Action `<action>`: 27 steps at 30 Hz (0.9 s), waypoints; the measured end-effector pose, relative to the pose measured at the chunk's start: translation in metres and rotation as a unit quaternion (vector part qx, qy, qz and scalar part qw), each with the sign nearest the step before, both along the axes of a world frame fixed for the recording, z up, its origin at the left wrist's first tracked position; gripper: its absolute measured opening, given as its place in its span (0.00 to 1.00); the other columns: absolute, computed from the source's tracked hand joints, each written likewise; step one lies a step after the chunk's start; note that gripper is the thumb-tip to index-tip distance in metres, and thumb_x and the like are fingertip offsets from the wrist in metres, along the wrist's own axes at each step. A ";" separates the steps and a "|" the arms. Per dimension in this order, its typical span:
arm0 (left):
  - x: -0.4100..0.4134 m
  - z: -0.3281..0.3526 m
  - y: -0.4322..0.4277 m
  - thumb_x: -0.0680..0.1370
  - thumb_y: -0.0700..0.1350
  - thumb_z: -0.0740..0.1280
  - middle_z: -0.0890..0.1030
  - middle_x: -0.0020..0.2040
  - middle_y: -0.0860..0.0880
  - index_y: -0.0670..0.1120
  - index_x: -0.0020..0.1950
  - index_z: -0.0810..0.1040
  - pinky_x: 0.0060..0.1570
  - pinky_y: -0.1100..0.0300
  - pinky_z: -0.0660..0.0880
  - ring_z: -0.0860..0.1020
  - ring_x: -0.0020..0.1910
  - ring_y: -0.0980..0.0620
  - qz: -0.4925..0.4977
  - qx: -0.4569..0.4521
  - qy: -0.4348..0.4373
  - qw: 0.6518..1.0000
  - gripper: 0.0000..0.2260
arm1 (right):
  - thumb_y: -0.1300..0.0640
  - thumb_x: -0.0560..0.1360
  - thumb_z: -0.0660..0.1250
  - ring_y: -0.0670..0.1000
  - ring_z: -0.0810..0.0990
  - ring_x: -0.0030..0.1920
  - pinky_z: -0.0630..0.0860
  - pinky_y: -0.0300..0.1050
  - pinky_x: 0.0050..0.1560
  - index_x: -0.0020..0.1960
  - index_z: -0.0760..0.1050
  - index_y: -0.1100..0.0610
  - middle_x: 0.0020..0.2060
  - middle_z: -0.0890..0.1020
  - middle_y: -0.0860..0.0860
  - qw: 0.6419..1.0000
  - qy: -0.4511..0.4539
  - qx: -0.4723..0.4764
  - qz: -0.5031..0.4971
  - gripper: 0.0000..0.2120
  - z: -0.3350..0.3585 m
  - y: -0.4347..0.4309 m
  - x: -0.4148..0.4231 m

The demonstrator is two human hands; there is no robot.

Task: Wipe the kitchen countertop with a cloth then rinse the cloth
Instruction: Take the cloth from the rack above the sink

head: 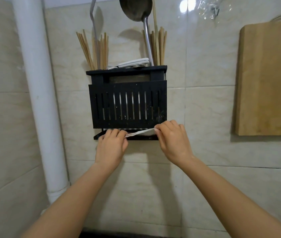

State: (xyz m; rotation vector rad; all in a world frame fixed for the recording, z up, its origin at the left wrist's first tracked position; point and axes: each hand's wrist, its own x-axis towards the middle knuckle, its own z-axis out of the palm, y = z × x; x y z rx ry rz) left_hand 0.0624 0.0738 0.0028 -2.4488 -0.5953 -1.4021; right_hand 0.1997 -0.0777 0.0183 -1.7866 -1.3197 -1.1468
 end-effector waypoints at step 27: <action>-0.101 -0.132 -0.276 0.73 0.38 0.67 0.79 0.37 0.44 0.46 0.40 0.80 0.30 0.63 0.72 0.76 0.33 0.50 -0.355 -0.582 0.344 0.646 0.05 | 0.59 0.79 0.63 0.56 0.83 0.40 0.79 0.44 0.34 0.47 0.77 0.69 0.40 0.82 0.60 0.684 0.723 0.047 -0.091 0.12 -0.181 -0.331 -0.205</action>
